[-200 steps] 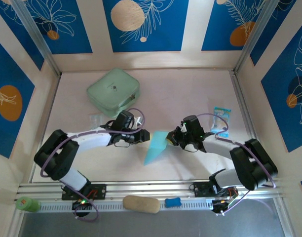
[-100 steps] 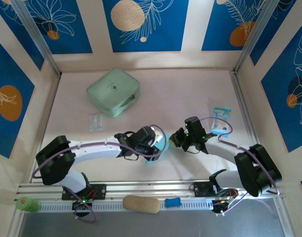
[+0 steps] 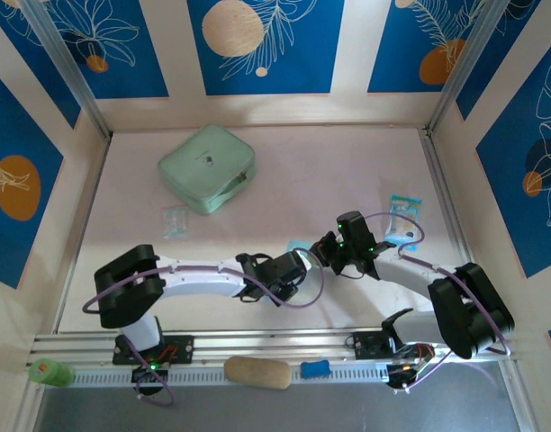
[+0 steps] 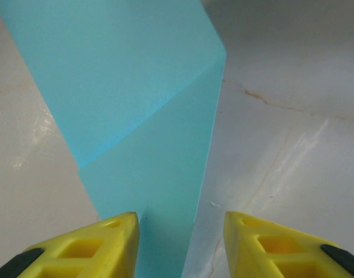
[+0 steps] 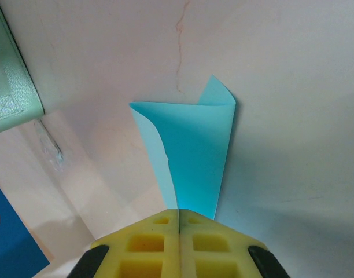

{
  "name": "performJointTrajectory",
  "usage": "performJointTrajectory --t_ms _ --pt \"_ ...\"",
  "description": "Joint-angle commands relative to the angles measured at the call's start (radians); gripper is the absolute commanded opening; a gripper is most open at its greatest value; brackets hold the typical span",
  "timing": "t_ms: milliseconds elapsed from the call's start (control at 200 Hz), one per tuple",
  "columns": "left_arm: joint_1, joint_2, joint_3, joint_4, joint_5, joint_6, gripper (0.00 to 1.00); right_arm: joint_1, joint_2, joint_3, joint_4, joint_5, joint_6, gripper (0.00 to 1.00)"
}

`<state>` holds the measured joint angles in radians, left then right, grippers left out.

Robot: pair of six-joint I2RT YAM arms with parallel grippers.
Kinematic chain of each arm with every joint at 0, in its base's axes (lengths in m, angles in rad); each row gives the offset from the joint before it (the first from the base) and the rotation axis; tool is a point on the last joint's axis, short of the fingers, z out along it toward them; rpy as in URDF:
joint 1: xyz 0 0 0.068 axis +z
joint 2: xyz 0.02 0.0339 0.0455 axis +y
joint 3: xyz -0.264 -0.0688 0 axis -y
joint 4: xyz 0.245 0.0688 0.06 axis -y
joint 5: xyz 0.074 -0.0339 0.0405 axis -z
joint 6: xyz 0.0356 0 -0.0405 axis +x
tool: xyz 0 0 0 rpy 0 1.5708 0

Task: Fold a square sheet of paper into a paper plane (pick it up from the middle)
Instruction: Fold the wing for the fifth time at the center of the table.

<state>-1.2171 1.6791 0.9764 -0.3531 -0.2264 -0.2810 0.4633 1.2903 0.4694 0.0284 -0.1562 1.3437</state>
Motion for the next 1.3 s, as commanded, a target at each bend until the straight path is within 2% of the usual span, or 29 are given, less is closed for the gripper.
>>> performJointTrajectory --t_ms 0,280,700,980,1295 --pt "-0.021 0.032 0.040 -0.055 -0.079 0.000 0.38 -0.003 -0.016 0.027 -0.025 -0.003 0.014 0.00" --pt "-0.030 0.041 0.047 -0.068 -0.114 -0.012 0.25 -0.006 -0.017 0.027 -0.024 -0.005 0.014 0.00" --pt "-0.030 0.044 0.044 -0.075 -0.125 -0.030 0.21 -0.009 -0.017 0.025 -0.023 -0.007 0.014 0.00" --pt "-0.030 0.044 0.044 -0.078 -0.129 -0.039 0.12 -0.011 -0.016 0.021 -0.019 -0.010 0.014 0.00" --pt "-0.030 0.061 0.049 -0.086 -0.122 -0.059 0.08 -0.011 -0.021 0.012 -0.015 -0.008 0.017 0.00"
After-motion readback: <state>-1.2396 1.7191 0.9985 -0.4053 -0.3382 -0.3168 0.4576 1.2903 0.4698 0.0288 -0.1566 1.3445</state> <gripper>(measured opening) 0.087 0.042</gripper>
